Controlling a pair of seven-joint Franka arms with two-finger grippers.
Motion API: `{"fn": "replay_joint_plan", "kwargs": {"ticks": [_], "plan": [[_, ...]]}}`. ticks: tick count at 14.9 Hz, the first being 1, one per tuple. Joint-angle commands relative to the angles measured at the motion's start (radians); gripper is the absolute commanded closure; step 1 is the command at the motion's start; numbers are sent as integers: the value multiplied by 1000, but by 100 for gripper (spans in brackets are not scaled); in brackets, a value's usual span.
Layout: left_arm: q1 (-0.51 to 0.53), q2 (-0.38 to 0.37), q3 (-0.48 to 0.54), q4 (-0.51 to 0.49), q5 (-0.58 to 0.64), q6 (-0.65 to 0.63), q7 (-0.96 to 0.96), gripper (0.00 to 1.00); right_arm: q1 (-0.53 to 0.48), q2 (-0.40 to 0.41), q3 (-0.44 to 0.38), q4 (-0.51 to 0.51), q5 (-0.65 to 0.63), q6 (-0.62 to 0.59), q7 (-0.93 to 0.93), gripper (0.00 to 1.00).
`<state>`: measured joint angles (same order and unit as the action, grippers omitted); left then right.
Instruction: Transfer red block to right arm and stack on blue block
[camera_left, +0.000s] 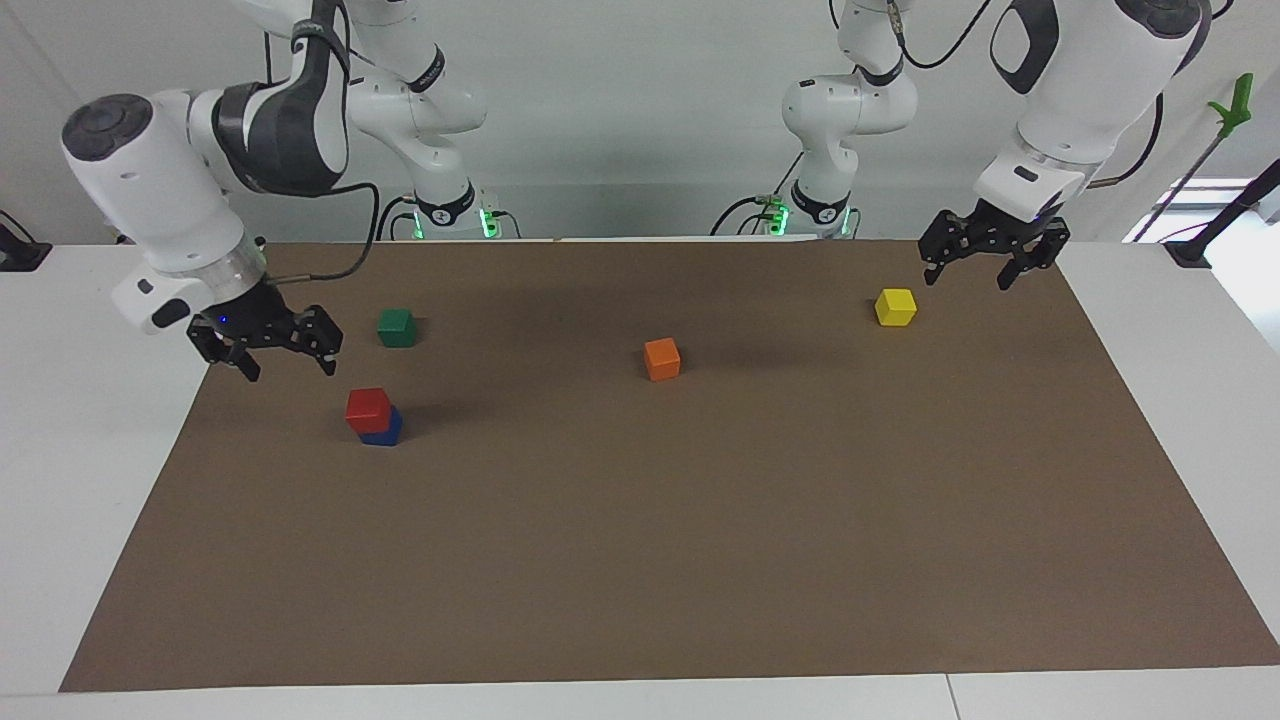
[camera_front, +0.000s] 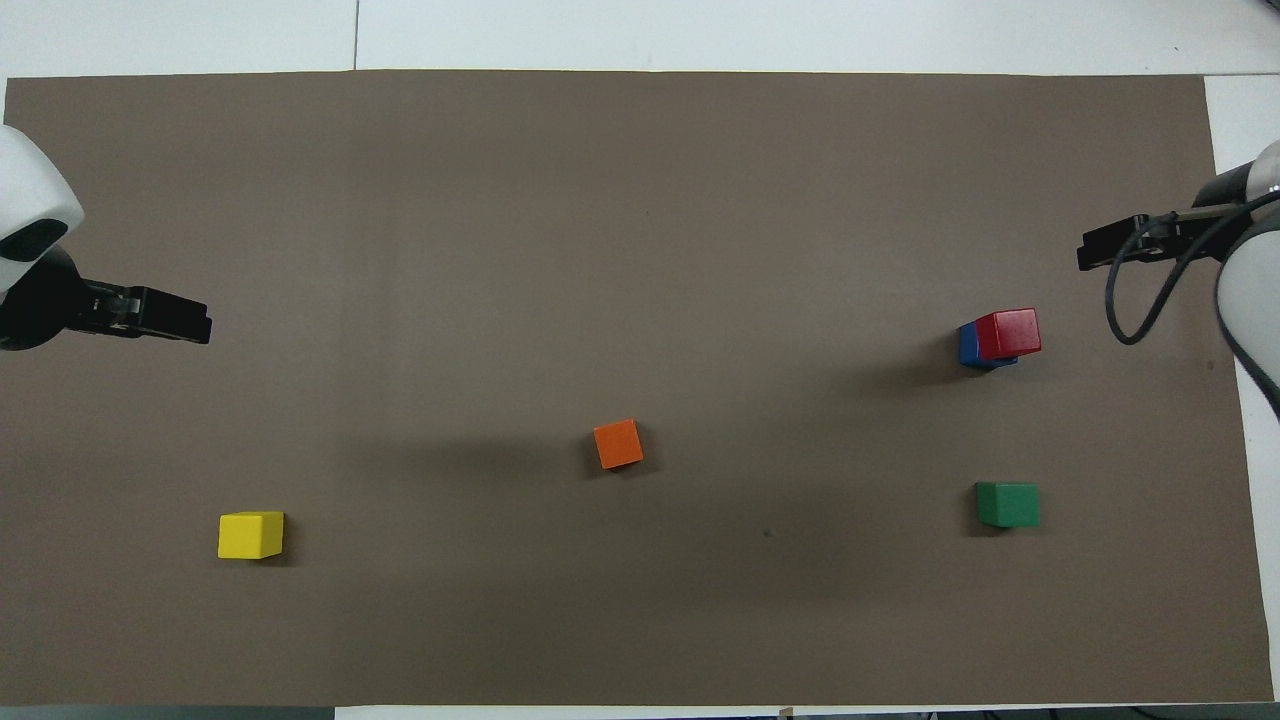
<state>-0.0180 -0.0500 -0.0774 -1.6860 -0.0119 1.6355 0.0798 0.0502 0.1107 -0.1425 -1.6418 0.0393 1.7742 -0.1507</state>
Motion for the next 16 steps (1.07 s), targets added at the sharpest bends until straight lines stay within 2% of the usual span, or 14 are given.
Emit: {"fn": "replay_joint_plan", "kwargs": {"ticks": [1, 6, 8, 10, 16], "plan": [[3, -11, 7, -1, 1, -19, 0, 0, -16, -64, 7, 34, 10, -110, -23, 0], [3, -11, 8, -1, 1, -20, 0, 0, -76, -153, 30, 1, 4, -199, -27, 0], [3, -11, 8, -1, 1, -20, 0, 0, -124, -170, 81, -4, -10, -225, -24, 0], [3, -11, 8, -1, 1, -20, 0, 0, -124, -174, 84, -7, -44, -265, -24, 0], [3, -11, 8, -1, 1, -20, 0, 0, -121, -174, 86, -19, -93, -217, -27, 0]]}}
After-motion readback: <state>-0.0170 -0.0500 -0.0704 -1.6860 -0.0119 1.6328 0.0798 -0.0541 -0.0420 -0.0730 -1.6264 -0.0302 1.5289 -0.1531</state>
